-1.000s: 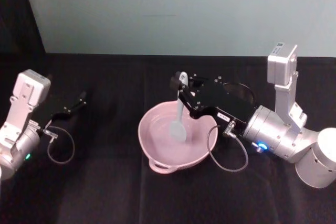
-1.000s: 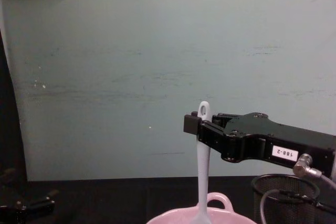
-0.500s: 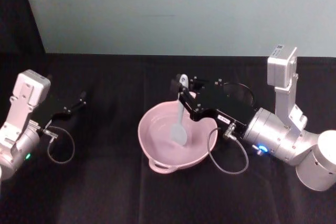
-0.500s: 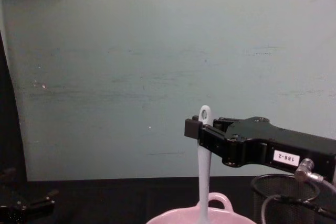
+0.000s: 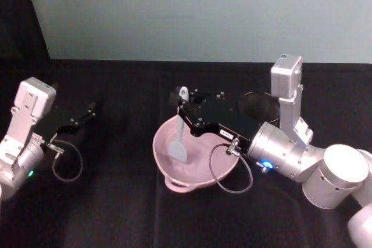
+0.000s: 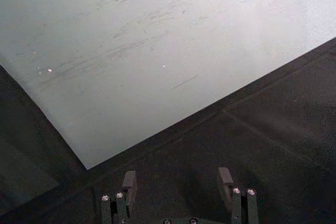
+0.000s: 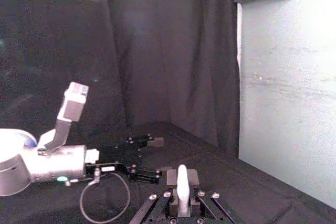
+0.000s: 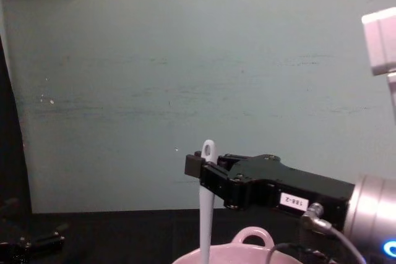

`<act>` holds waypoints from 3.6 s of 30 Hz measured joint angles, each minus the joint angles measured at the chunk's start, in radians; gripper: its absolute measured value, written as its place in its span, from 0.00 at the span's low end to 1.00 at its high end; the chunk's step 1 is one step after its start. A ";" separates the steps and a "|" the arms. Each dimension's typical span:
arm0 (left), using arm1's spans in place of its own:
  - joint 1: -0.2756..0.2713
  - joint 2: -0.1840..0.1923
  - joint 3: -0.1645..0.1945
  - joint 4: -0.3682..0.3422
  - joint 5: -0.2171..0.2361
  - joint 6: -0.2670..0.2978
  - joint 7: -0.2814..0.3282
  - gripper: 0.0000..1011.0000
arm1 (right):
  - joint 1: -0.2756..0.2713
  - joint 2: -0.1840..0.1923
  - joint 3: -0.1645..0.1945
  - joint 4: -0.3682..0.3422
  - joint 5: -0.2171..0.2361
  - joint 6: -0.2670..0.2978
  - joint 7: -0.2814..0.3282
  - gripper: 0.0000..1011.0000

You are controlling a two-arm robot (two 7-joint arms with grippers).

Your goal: Use the one hand to pick up the spoon and stir the clear water in the bowl.

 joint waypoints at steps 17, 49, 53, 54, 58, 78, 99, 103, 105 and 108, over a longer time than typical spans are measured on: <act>0.000 0.000 0.000 0.000 0.000 0.000 0.000 1.00 | 0.050 -0.010 0.057 0.108 -0.007 -0.037 -0.011 0.11; 0.000 0.000 0.000 0.000 0.000 0.000 0.000 1.00 | 0.003 -0.004 -0.019 -0.027 -0.055 0.021 0.007 0.11; 0.000 0.000 0.000 0.000 0.000 0.000 0.000 1.00 | 0.020 -0.023 -0.019 0.009 -0.053 0.008 0.006 0.11; 0.000 0.000 0.000 0.000 0.000 0.000 0.000 1.00 | 0.023 -0.026 -0.018 0.018 -0.052 0.005 0.006 0.11; 0.000 0.000 0.000 0.000 0.000 0.000 0.000 1.00 | 0.036 -0.039 -0.005 0.059 -0.043 -0.014 0.002 0.11; 0.000 0.000 0.000 0.000 0.000 0.000 0.000 1.00 | -0.047 0.046 0.113 -0.012 -0.043 -0.015 -0.068 0.11; 0.000 0.000 0.000 0.000 0.000 0.000 0.000 1.00 | 0.021 -0.005 -0.016 -0.029 -0.085 0.057 -0.001 0.11; 0.000 0.000 0.000 0.000 0.000 0.000 0.000 1.00 | 0.044 -0.030 -0.023 0.016 -0.072 0.037 0.008 0.11; 0.000 0.000 0.000 0.000 0.000 0.000 0.000 1.00 | 0.053 -0.039 -0.022 0.036 -0.067 0.027 0.008 0.11; 0.000 0.000 0.000 0.000 0.000 0.000 0.000 1.00 | 0.063 -0.056 -0.011 0.073 -0.052 0.004 0.007 0.11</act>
